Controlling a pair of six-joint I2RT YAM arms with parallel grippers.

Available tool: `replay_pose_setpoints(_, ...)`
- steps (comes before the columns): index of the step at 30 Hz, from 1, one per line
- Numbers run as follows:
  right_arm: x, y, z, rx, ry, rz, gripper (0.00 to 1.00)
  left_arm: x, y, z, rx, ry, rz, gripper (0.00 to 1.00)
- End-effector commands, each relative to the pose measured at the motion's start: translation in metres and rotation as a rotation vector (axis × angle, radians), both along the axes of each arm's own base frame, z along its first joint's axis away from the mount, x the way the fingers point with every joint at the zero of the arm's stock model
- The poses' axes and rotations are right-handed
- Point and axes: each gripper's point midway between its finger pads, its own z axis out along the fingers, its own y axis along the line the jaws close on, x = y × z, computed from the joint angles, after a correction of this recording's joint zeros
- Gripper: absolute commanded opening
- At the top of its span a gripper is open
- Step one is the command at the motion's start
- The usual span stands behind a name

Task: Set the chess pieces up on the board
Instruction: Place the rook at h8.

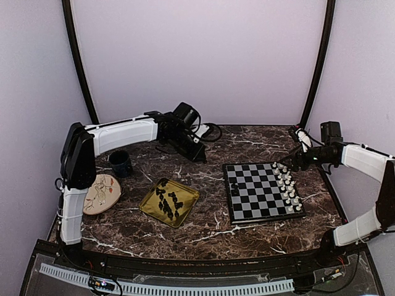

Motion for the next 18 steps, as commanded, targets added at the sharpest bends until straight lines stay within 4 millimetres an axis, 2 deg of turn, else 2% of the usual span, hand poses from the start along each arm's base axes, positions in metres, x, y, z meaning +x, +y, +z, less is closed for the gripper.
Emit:
replay_pose_setpoints(1, 0.002, 0.001, 0.012, -0.004, -0.039, 0.006, 0.71, 0.013, -0.029, 0.013, -0.067, -0.042, -0.038, 0.07)
replay_pose_setpoints(6, 0.002, 0.000, 0.012, -0.009, -0.040, -0.001, 0.71, 0.024, -0.052, 0.002, -0.087, -0.054, -0.059, 0.07)
replay_pose_setpoints(18, 0.003, 0.000, 0.012, -0.012, -0.042, -0.002, 0.71, 0.028, -0.098, -0.026, -0.143, -0.057, -0.088, 0.08)
